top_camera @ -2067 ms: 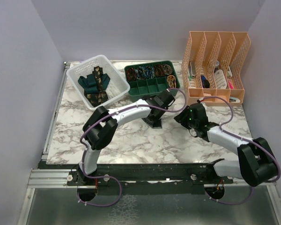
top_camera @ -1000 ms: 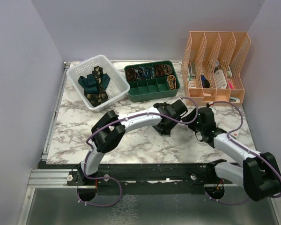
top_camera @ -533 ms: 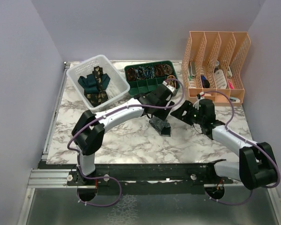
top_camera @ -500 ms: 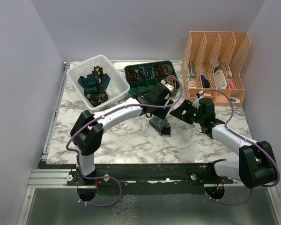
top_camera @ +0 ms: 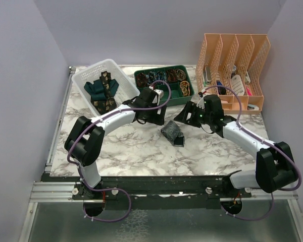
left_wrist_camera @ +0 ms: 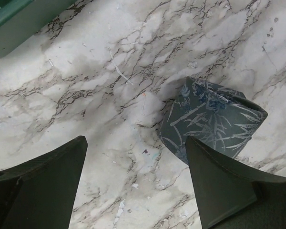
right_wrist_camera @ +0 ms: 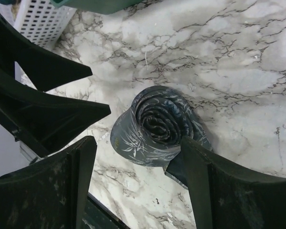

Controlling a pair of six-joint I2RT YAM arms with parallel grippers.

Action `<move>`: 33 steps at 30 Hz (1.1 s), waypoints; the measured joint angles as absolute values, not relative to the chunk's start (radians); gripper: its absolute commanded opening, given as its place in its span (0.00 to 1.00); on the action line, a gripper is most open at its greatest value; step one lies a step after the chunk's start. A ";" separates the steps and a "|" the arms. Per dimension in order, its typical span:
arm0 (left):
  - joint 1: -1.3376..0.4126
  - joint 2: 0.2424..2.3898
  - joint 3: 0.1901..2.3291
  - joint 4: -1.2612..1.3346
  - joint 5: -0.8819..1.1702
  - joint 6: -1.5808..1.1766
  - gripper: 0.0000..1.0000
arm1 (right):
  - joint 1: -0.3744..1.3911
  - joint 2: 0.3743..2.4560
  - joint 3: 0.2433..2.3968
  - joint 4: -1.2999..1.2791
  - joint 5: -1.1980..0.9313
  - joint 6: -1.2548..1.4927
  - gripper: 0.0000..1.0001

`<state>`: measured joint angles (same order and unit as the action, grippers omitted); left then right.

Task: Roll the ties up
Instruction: Roll the tie at the center of the board, then pick up the tie at the center of the board.

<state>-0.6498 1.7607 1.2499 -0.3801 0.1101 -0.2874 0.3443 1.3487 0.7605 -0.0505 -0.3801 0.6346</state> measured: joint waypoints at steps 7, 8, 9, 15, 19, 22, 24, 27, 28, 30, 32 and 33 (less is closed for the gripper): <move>-0.624 1.782 1.258 -0.321 0.224 -0.288 0.85 | 0.422 1.420 0.822 -0.142 -0.300 0.632 0.82; -0.624 1.789 1.262 -0.317 0.233 -0.288 0.84 | 0.430 1.437 0.837 -0.160 -0.288 0.628 0.82; -0.624 1.796 1.265 -0.313 0.241 -0.287 0.83 | 0.436 1.451 0.850 -0.173 -0.276 0.627 0.82; -0.624 1.821 1.267 -0.310 0.275 -0.276 0.80 | 0.451 1.490 0.865 -0.190 -0.251 0.627 0.78; -0.624 1.826 1.268 -0.308 0.296 -0.269 0.80 | 0.451 1.503 0.862 -0.206 -0.244 0.626 0.74; -0.624 1.827 1.267 -0.308 0.307 -0.266 0.80 | 0.451 1.490 0.838 -0.194 -0.244 0.627 0.72; -0.624 1.827 1.268 -0.308 0.315 -0.264 0.80 | 0.451 1.470 0.806 -0.186 -0.243 0.627 0.69; -0.624 1.827 1.268 -0.307 0.334 -0.258 0.80 | 0.451 1.441 0.765 -0.174 -0.243 0.628 0.68; -0.624 1.827 1.268 -0.307 0.341 -0.256 0.80 | 0.451 1.433 0.754 -0.167 -0.243 0.628 0.68; -0.624 1.827 1.268 -0.307 0.357 -0.249 0.80 | 0.451 1.420 0.735 -0.152 -0.242 0.628 0.68; -0.625 1.827 1.267 -0.304 0.372 -0.244 0.80 | 0.451 1.407 0.717 -0.141 -0.236 0.628 0.68; -0.629 1.827 1.268 -0.303 0.380 -0.241 0.80 | 0.451 1.399 0.707 -0.136 -0.235 0.628 0.68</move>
